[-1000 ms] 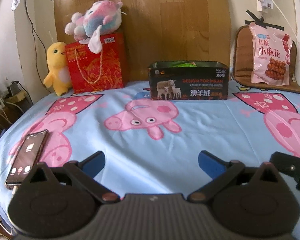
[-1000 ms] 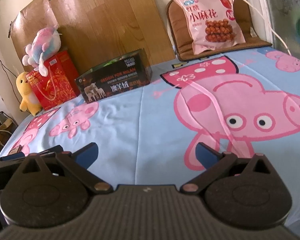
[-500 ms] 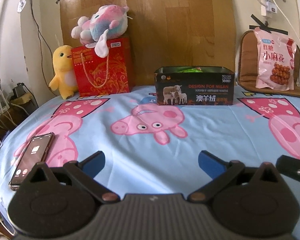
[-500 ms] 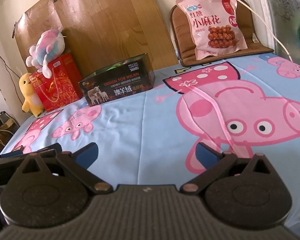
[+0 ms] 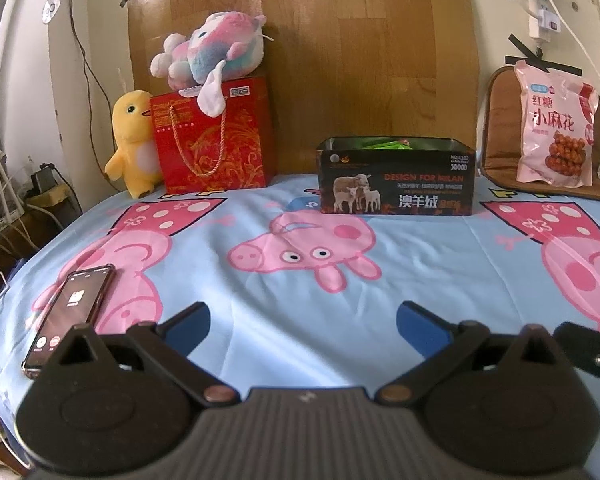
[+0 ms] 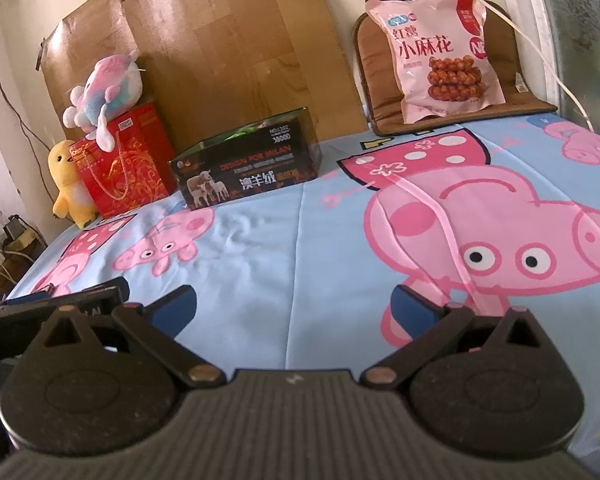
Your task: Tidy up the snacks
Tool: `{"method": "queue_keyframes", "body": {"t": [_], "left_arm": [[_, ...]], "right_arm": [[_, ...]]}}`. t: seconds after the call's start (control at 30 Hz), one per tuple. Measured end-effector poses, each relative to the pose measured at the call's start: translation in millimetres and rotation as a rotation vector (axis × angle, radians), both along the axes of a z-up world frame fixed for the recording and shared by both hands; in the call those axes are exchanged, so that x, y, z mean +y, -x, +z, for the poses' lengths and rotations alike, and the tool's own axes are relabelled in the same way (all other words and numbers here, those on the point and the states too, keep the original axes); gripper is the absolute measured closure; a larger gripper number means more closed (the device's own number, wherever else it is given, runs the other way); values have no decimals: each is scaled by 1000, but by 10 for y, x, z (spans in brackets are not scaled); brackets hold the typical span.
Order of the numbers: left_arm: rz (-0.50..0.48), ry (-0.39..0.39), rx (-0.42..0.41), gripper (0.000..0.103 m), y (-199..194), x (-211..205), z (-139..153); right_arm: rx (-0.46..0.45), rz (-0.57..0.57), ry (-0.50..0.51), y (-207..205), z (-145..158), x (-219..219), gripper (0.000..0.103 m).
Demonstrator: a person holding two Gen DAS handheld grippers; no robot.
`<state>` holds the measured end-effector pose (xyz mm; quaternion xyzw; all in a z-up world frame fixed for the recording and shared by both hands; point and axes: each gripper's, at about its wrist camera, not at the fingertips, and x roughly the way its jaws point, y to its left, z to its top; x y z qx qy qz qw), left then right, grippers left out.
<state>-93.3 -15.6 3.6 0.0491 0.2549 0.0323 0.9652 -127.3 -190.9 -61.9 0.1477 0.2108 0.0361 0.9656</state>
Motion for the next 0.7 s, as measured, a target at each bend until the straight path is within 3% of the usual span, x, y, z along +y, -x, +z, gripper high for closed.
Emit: {"method": "queue_keyframes", "body": {"t": [0.7], "left_arm": [[1, 4, 3, 0, -1, 15, -10]], "right_arm": [[-16, 6, 16, 7, 13, 18, 0]]}}
